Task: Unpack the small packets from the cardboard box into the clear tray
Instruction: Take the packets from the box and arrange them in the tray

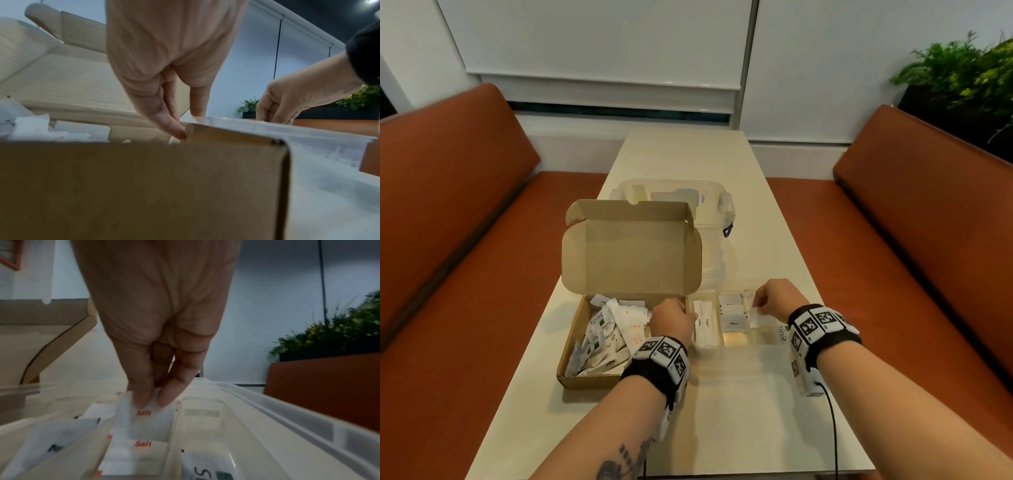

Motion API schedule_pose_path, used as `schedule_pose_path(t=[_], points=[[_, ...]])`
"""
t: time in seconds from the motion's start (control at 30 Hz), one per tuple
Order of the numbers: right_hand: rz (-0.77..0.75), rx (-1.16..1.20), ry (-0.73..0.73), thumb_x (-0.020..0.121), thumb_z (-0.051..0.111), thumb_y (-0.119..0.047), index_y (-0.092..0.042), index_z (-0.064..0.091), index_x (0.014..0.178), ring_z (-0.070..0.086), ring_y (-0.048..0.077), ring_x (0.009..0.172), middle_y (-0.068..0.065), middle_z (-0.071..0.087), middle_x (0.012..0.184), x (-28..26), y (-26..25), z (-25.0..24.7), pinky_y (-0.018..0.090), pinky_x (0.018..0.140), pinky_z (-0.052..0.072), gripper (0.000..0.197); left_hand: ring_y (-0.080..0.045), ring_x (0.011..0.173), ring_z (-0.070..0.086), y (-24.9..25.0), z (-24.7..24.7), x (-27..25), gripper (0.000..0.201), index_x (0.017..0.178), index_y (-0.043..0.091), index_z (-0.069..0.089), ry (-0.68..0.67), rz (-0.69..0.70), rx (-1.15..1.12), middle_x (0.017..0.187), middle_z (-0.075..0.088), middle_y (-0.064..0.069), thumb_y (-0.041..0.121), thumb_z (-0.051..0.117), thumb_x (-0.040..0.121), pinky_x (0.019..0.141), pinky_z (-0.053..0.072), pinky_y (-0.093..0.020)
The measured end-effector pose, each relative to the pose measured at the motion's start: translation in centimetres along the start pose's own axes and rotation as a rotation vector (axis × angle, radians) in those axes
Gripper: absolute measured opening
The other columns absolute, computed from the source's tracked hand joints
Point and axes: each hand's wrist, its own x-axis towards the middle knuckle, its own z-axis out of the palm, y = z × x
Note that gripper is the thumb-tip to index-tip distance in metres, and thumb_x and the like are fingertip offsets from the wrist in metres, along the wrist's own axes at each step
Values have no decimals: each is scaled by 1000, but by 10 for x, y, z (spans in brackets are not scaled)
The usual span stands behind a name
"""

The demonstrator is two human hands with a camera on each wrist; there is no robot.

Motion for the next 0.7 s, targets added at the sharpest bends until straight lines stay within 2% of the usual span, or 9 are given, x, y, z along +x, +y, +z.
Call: schedule_pose_path(t=[0.2, 0.37, 0.7], points=[[19, -148, -83, 87, 58, -1, -8, 72, 103, 64, 25, 100, 9, 69, 108, 3, -10, 2, 29, 92, 51, 22, -24, 102, 61, -1, 0, -1, 27, 109, 8, 65, -3, 11, 1, 109, 67, -9, 25, 67, 88, 83, 45, -28], [56, -163, -126, 88, 58, -2, -9, 70, 107, 62, 25, 106, 9, 67, 113, 6, -12, 5, 30, 96, 48, 24, -23, 105, 61, -2, -1, -1, 31, 113, 9, 64, 1, 14, 0, 112, 67, -8, 26, 67, 88, 86, 45, -28], [0, -163, -27, 88, 54, 0, -9, 70, 99, 63, 24, 97, 10, 67, 107, 7, -4, 17, 25, 85, 50, 22, -23, 102, 61, -2, -1, 0, 29, 110, 8, 65, -1, 18, 9, 109, 68, -8, 26, 68, 87, 83, 45, -28]])
